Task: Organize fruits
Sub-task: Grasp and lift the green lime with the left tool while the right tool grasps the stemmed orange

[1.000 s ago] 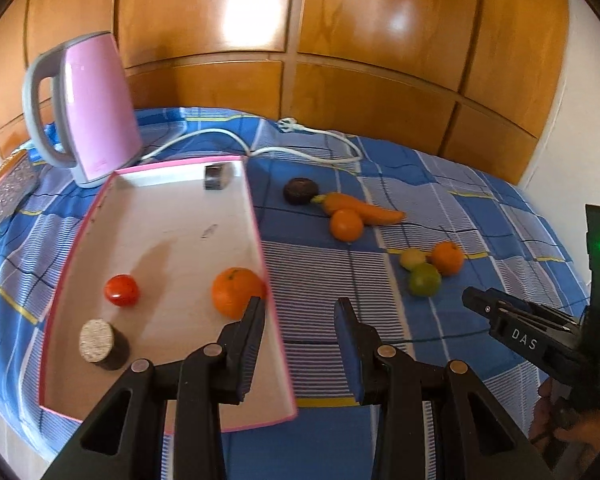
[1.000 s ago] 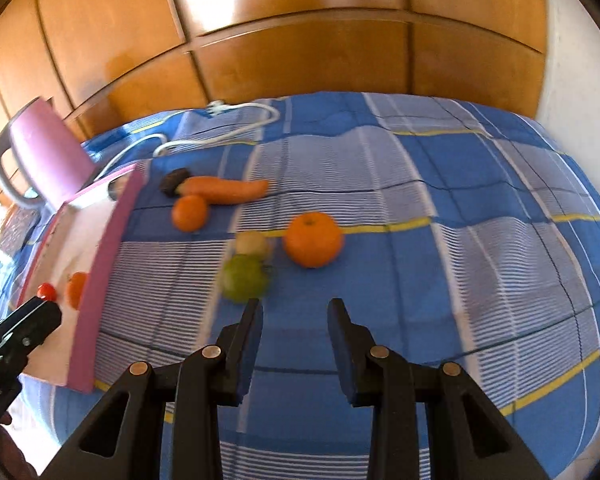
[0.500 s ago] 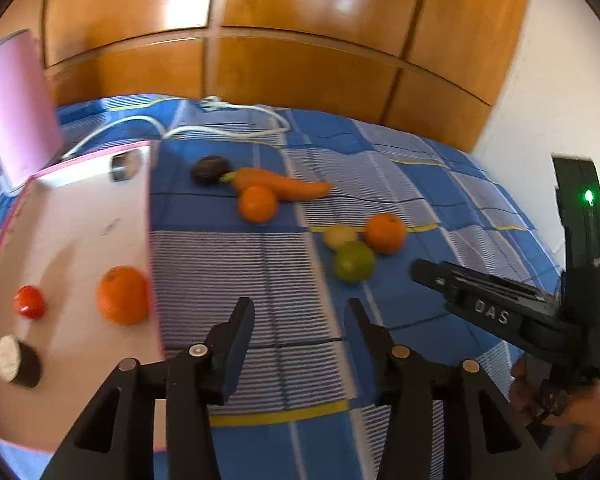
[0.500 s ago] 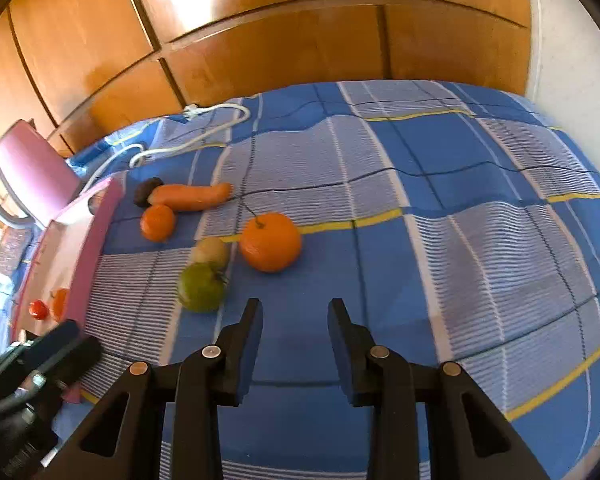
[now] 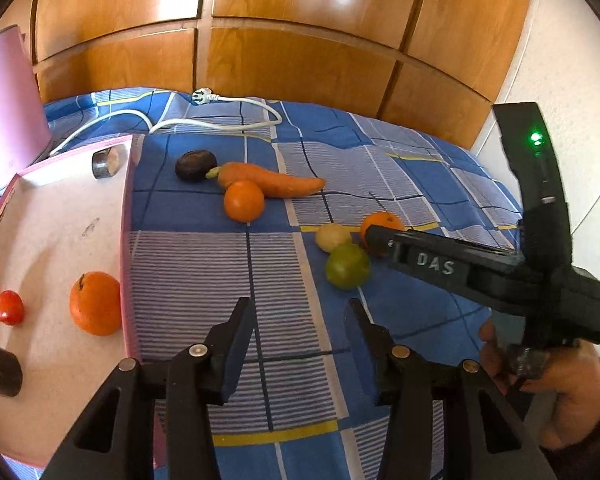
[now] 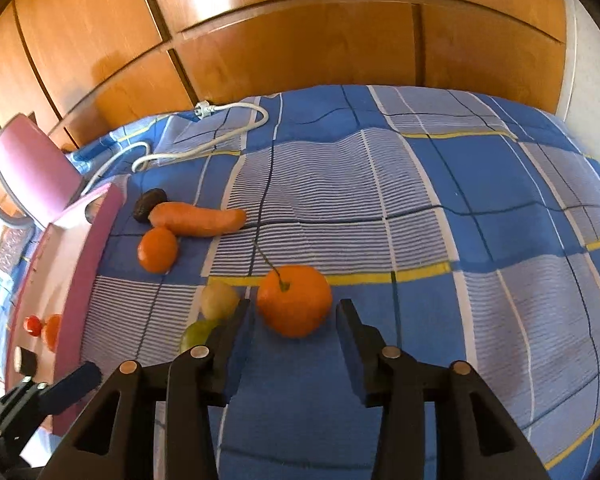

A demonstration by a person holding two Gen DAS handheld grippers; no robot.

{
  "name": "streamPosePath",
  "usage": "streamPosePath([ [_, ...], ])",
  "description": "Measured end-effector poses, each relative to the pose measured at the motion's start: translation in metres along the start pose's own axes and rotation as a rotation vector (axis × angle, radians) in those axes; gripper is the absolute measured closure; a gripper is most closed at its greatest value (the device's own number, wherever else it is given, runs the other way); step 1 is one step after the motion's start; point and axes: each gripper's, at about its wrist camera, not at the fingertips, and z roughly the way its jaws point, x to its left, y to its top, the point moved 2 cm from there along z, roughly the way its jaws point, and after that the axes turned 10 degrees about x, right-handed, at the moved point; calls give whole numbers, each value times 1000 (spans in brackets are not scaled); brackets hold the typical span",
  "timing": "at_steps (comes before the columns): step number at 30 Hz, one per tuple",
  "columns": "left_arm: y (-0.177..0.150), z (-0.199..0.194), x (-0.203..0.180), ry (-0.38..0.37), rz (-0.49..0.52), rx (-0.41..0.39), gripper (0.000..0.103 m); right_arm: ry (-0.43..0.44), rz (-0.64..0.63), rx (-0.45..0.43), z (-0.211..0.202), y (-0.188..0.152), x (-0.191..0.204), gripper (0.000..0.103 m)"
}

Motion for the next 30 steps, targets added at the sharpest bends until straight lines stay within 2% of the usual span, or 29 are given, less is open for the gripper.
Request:
streamPosePath([
  [2, 2, 3, -2, -1, 3, 2, 56, 14, -7, 0, 3, 2, -1, 60],
  [4, 4, 6, -4, -6, 5, 7, 56, 15, -18, -10, 2, 2, -1, 65],
  [12, 12, 21, -17, -33, 30, 29, 56, -60, 34, -39, -11, -5, -29, 65],
  [18, 20, 33, -27, -54, 42, 42, 56, -88, 15, -61, -11, -6, -33, 64],
  [24, 29, 50, -27, -63, 32, 64, 56, -60, 25, -72, -8, -6, -35, 64],
  [25, 29, 52, -27, -66, 30, 65, 57, -55, 25, -71, -8, -6, -36, 64],
  [28, 30, 56, -28, -71, 35, 70, 69, -39, 27, -65, -6, -6, -36, 63],
  [30, 30, 56, -27, -75, 32, 63, 69, -31, 33, -59, -4, -6, -37, 63],
])
